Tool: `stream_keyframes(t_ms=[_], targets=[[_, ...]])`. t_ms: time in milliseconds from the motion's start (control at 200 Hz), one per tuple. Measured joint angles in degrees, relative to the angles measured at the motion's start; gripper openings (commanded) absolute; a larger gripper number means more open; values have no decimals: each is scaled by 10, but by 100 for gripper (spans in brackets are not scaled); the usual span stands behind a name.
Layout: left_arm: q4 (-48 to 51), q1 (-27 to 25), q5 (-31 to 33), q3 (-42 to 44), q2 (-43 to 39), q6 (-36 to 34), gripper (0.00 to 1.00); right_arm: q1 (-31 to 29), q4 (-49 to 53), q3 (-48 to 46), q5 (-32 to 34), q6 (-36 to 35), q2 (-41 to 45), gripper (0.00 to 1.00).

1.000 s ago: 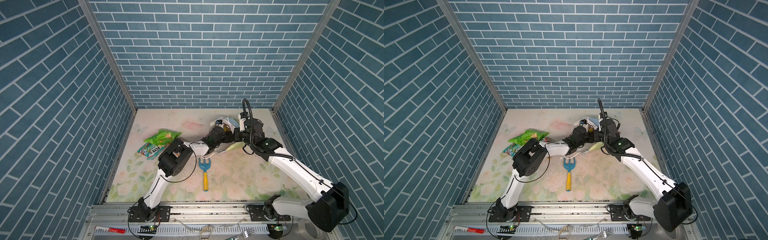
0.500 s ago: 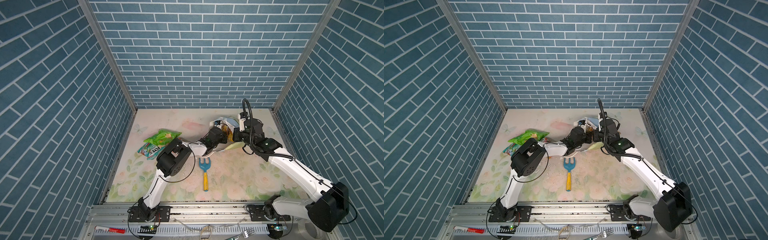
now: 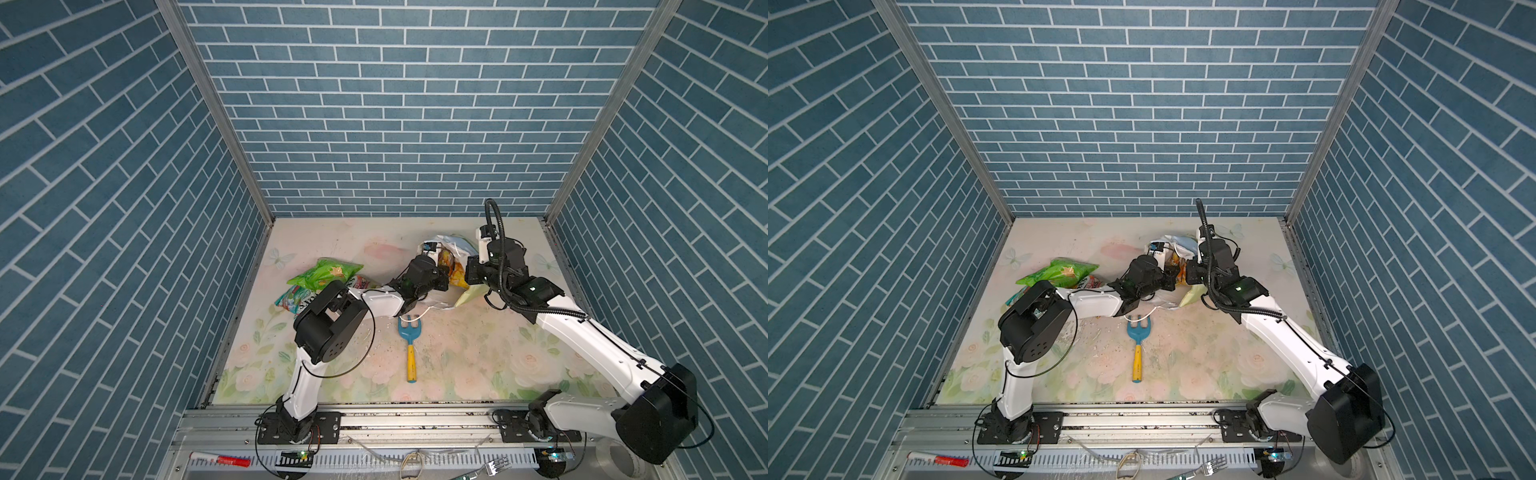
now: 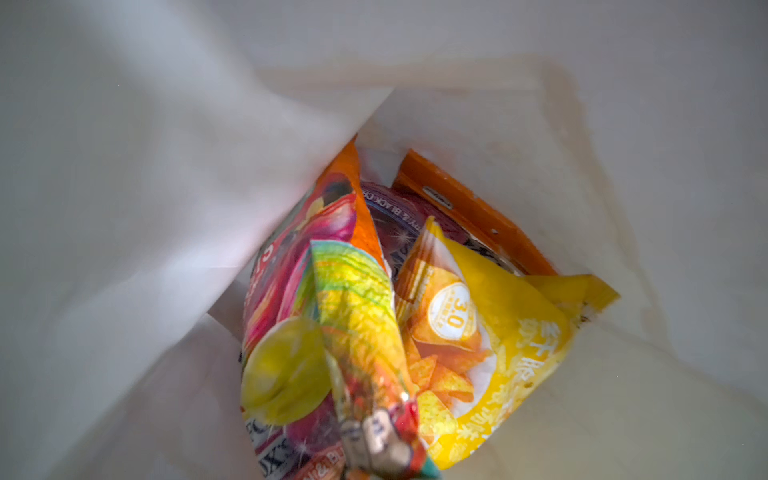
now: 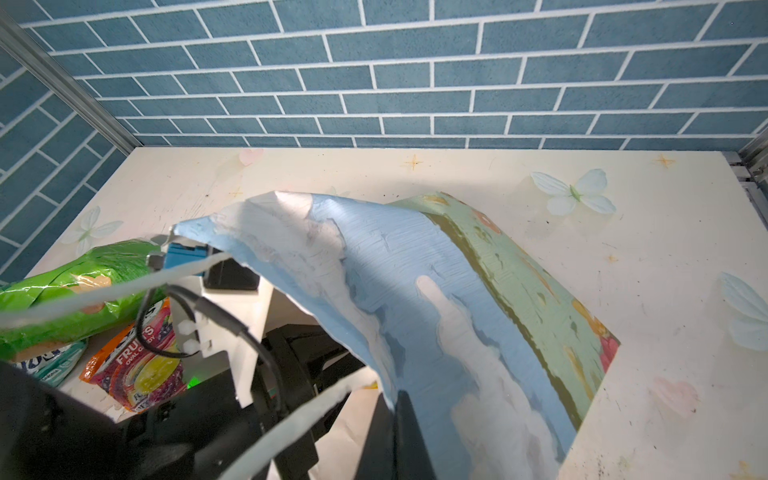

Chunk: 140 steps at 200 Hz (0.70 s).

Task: Take the snacks out of the paper bag
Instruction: 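Lift the Fox's candy bag out of the paper bag with the left gripper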

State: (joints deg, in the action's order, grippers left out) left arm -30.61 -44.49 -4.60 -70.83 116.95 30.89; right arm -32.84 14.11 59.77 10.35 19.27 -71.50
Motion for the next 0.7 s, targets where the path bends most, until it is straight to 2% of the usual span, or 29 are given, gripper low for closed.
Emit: stream_keyframes(t_ms=[700], targets=[[1,24,-113,14,-44,31,0,-2,-17,0,4,0,-14,0]])
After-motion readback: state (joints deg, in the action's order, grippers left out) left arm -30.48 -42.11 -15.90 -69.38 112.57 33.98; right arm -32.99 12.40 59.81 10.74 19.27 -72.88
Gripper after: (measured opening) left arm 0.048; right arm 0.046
